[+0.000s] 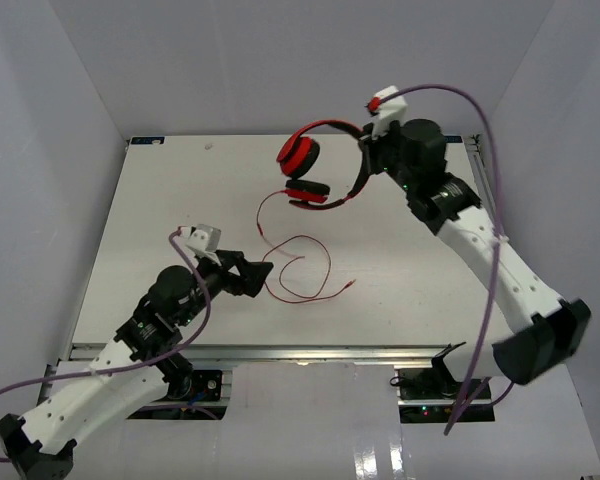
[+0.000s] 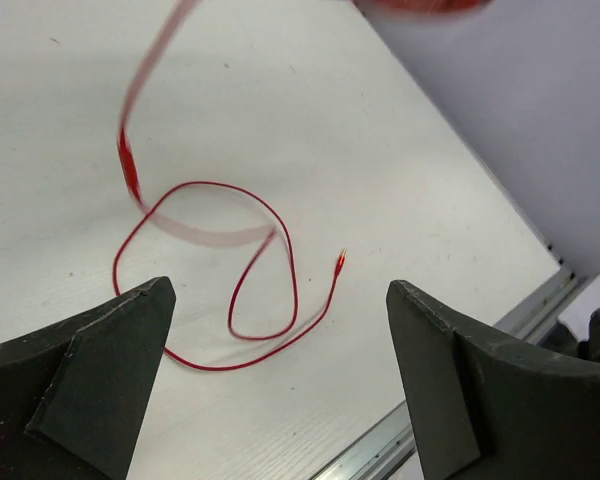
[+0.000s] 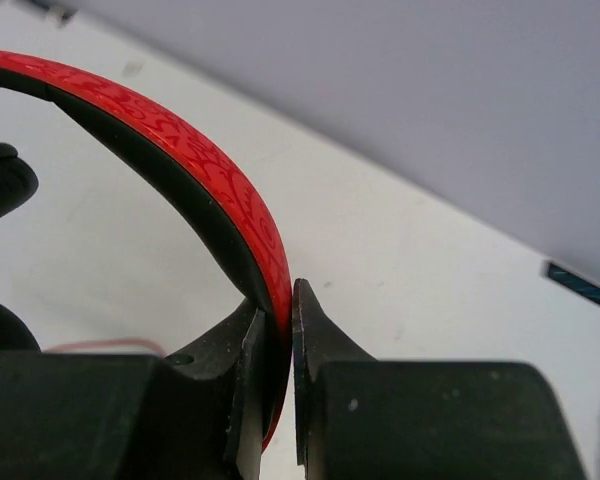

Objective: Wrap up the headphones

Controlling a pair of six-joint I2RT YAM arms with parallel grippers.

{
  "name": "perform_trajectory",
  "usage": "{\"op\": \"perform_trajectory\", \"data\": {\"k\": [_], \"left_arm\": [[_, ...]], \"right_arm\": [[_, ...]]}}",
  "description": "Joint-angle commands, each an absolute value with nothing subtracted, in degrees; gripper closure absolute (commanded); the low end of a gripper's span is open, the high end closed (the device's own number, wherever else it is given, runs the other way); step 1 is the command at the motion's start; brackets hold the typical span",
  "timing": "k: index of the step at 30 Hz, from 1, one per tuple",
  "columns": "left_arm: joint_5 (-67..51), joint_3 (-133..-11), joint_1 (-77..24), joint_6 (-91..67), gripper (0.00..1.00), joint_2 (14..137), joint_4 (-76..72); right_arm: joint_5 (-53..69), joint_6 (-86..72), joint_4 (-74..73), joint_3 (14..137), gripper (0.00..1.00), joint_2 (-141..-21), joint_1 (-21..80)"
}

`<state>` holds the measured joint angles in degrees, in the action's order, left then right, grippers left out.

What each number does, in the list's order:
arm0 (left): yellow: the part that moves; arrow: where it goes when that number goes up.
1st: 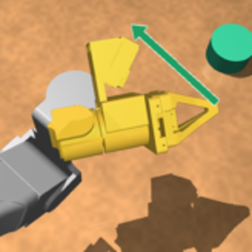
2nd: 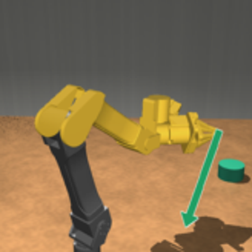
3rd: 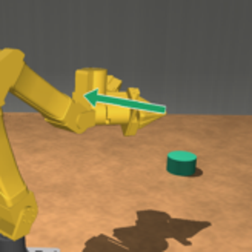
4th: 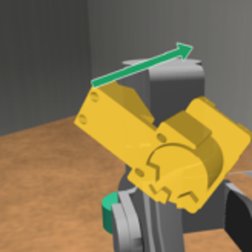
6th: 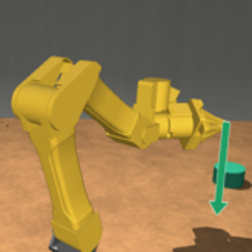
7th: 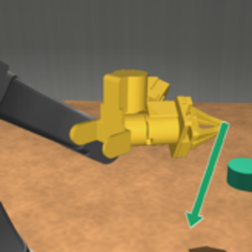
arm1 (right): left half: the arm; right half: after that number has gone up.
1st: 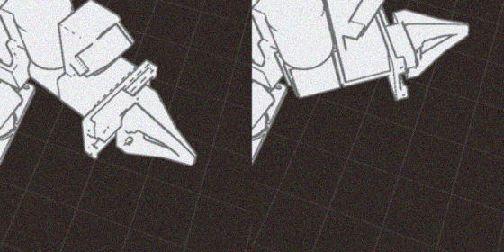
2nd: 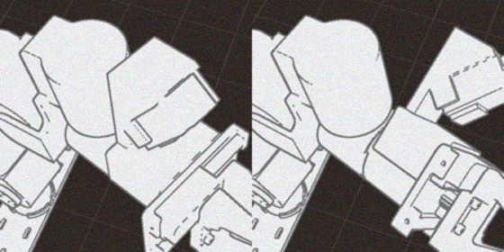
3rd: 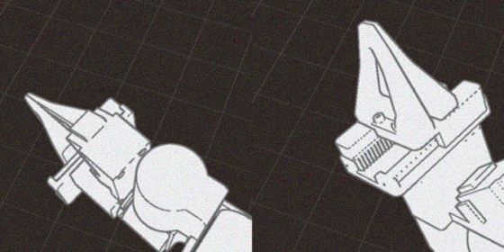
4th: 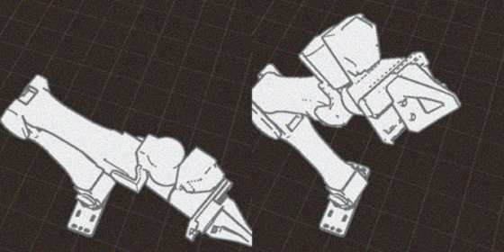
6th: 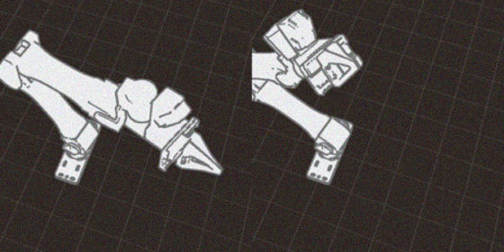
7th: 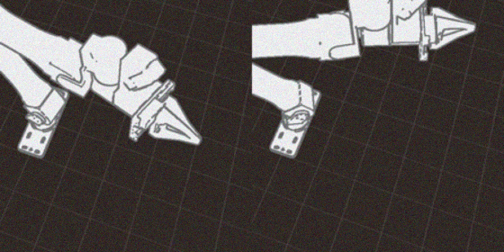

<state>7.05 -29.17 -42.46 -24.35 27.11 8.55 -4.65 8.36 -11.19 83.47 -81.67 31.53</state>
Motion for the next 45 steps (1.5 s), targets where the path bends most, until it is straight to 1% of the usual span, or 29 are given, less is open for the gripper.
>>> {"op": "perform_trajectory", "data": {"k": [1,3,4,8,10,11,13,16,21,26,28,31,35,39,45], "left_arm": [[-3.3,-31.72,-42.54,-18.2,0.02,34.56,-4.87],[-5.19,-31.06,-42.63,-16.11,0.02,37.64,-10.09],[-6.56,-30.35,-42.69,-14.03,0.02,39.31,-11.47],[-7.74,-26.6,-42.71,-7.55,0.02,44.66,-22.59],[-7.19,-23.96,-42.63,-5.69,0.02,47.17,-31.49],[-6.87,-22.49,-42.63,-5.04,0.02,48.45,-33.64],[-6.86,-20.52,-42.67,-4.69,0.02,51.2,-42.21],[-7.38,-17.13,-42.64,-7.09,0.02,55.9,-54.39],[-12.48,-15.53,-42.63,-15.07,0.02,65.52,-68.41],[-17.25,-13.98,-42.71,-19.1,0.02,73.81,-82.87],[-18.54,-15.14,-42.71,-19.36,0.02,76.77,-84.21],[-17.36,-17.72,-42.71,-18.22,0.02,81.12,-85.42],[-16.51,-21.55,-42.8,-19.54,0.02,88.63,-92.14],[-20.69,-25.25,-43.4,-25.17,0.02,95.99,-102.74],[-25.14,-30.17,-46.53,-29.09,0.02,101.38,-104.33]], "right_arm": [[-16.33,4.86,-7.13,77.38,0.92,-71.77,30.15],[-19.91,3.24,-7.65,75.13,0.92,-67.68,27.29],[-19.82,2.87,-8.9,74.64,0.92,-66.31,26.51],[-8.68,4.03,-13.9,72.71,0.92,-60.8,20.8],[-1.64,4.67,-15.6,72.12,0.92,-58.93,18.98],[-0.58,5.24,-16.56,71.99,0.92,-58.22,18.65],[5.61,5.05,-17.94,71.98,0.92,-57.53,17.01],[10.85,4.99,-19.57,72.82,0.92,-57.04,15.68],[14.38,4.28,-21.0,76.08,0.92,-58.07,14.71],[17.77,2.41,-22.37,80.13,0.92,-59.83,14.17],[20.07,1.42,-23.01,82.23,0.92,-60.68,13.76],[23.41,-0.38,-24.24,85.7,0.92,-62.27,13.15],[26.51,-4.43,-24.96,89.62,0.92,-63.62,11.89],[27.92,-6.85,-25.14,92.98,0.92,-64.47,9.86],[28.83,-8.86,-24.97,96.37,0.92,-66.73,8.51]]}}
